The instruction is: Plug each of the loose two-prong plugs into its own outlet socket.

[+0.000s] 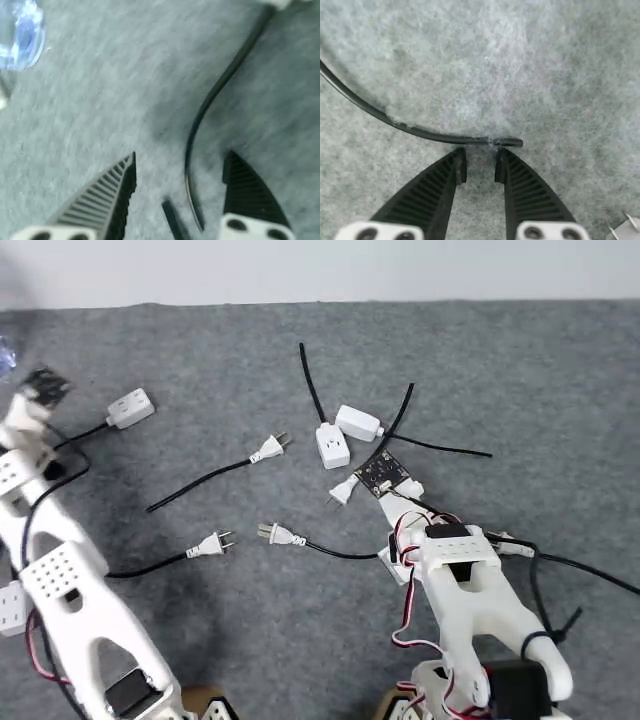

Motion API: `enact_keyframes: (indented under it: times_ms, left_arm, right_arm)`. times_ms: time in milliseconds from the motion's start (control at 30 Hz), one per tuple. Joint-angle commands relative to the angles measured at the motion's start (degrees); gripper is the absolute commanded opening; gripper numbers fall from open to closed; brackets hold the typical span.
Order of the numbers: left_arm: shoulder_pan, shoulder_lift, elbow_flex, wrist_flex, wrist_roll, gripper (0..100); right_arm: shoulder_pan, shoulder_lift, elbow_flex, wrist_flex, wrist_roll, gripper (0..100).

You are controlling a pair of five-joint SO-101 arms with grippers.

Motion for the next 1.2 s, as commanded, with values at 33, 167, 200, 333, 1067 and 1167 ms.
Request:
enact_keyframes:
  times_ms: [33, 167, 200, 333, 1067, 1167]
  left_arm:
    - [-7.4, -2.3, -0.9, -5.9, -1.6, 26]
    - [-7.3, -0.5, -0.7, -9.3, -1.6, 26]
    - [-7.1, -0.1, -0.8, -9.8, -1.6, 26]
    - [-5.8, 1.1, -0.8, -11.2, -1.5, 26]
    - [0.5, -10.2, -0.7, 3.5, 1.2, 26]
    - [2.5, -7.7, -1.0, 3.4, 1.3, 26]
  right_arm:
    - [-0.1, 0.0, -0.1, -0.7, -0.2, 10.4]
    - [-0.1, 0.0, -0.1, -0.7, -0.2, 10.4]
    - [-0.2, 0.0, -0.1, -0.7, -0.2, 10.4]
    - [-0.2, 0.0, -0.1, -0.7, -0.2, 10.4]
    - [-0.2, 0.0, -0.1, -0.7, -0.2, 10.4]
    - [-0.2, 0.0, -0.1, -0.7, -0.2, 10.4]
